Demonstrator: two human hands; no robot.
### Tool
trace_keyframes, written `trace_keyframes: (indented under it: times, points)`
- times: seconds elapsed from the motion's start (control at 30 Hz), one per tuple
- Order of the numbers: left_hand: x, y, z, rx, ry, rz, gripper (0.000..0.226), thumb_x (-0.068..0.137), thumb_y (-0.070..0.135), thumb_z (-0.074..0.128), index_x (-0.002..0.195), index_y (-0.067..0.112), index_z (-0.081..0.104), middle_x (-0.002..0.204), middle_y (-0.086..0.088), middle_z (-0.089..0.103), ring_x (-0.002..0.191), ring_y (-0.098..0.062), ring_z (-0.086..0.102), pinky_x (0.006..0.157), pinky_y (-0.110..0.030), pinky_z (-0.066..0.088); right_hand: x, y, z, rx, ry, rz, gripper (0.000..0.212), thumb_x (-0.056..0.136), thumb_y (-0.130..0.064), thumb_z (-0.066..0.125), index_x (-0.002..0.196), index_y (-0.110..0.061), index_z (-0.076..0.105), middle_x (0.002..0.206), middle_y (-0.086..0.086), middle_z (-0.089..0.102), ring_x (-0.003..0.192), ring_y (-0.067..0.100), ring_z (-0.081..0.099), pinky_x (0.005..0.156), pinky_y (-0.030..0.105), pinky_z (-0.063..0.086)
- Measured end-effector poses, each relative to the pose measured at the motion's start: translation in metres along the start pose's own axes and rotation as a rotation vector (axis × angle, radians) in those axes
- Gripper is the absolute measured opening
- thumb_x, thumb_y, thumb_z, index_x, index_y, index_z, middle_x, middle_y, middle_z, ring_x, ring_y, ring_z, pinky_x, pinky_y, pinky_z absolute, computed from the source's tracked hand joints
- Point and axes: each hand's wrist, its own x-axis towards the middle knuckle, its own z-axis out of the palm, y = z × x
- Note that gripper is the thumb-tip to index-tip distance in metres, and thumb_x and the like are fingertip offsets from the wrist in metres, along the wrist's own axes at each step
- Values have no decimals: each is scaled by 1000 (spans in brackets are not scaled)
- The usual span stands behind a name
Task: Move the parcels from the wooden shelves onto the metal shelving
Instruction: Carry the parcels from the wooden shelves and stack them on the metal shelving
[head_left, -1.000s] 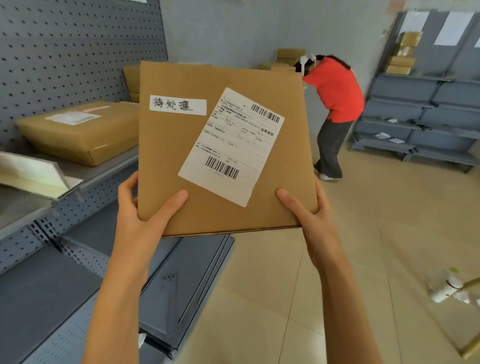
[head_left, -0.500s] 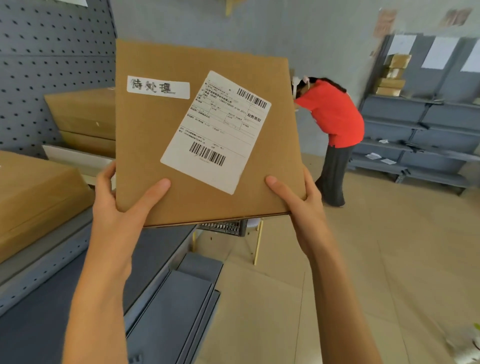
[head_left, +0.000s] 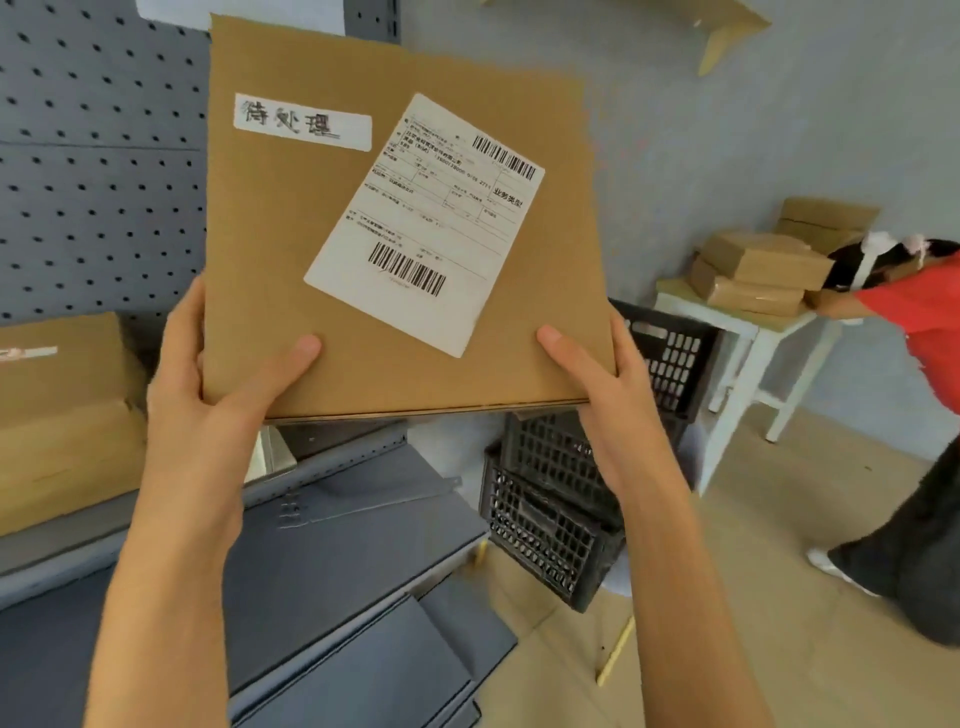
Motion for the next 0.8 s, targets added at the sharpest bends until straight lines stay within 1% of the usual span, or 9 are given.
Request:
trace_keyframes:
  times: [0.07,0.17,0.23,0.3,0.37,0.53,0.6,0.7,0.8]
  points:
    - [5,4,19,14,34,27,80,65,30,80,137,37,44,124,20,59,113,-1,56,92,-25,45,32,-7,-10,15,-77,7,82,66,-36,81,139,-28,45,121,-12,65,110,7,62,100,36,48]
    - [17,11,42,38,61,31,79,67,27,79,137,36,45,124,18,61,112,-1,58,89,-22,44,76,-13,-17,43,-174,5,76,65,-36,78,135,-28,49,119,-13,66,108,6,63,99,34,48]
    - [27,15,52,54,110,29,79,65,29,78,136,36,45,122,18,62,111,-2,59,92,-24,44,101,-15,-14,70,-225,11,71,69,-33,75,135,-26,49,119,-11,66,107,5,63,98,33,49]
    - [38,16,58,70,168,29,80,64,31,82,136,36,45,123,17,62,113,-5,59,97,-29,44,126,-13,-7,96,-267,20,60,76,-28,74,132,-26,52,117,-10,67,106,5,64,97,32,49]
    - [49,16,60,81,218,35,80,64,38,78,137,36,45,125,14,62,115,-8,58,100,-33,43,147,-10,1,120,-299,38,53,80,-25,73,130,-26,54,115,-10,68,103,5,65,95,31,50]
    - [82,15,71,123,289,42,65,79,25,71,138,35,44,117,15,65,106,-4,62,90,-25,47,192,-3,21,136,-361,69,60,78,-30,74,133,-29,52,115,-12,67,100,3,65,81,23,52]
    - [96,13,73,129,299,19,63,81,25,69,138,36,44,117,15,65,105,-5,63,90,-27,48,207,-2,28,130,-380,78,63,78,-30,74,136,-29,49,115,-12,67,98,2,65,75,20,52]
    - [117,10,73,163,318,-9,70,77,31,74,140,37,42,118,14,65,104,-5,63,89,-29,49,229,-3,39,134,-382,92,55,81,-25,73,132,-29,54,110,-11,69,90,0,67,64,14,52]
    - [133,6,74,172,344,-42,64,79,33,70,137,39,44,113,16,67,99,-3,65,82,-25,49,245,-2,49,145,-355,109,46,82,-23,72,126,-29,58,102,-11,70,76,-5,67,54,11,49]
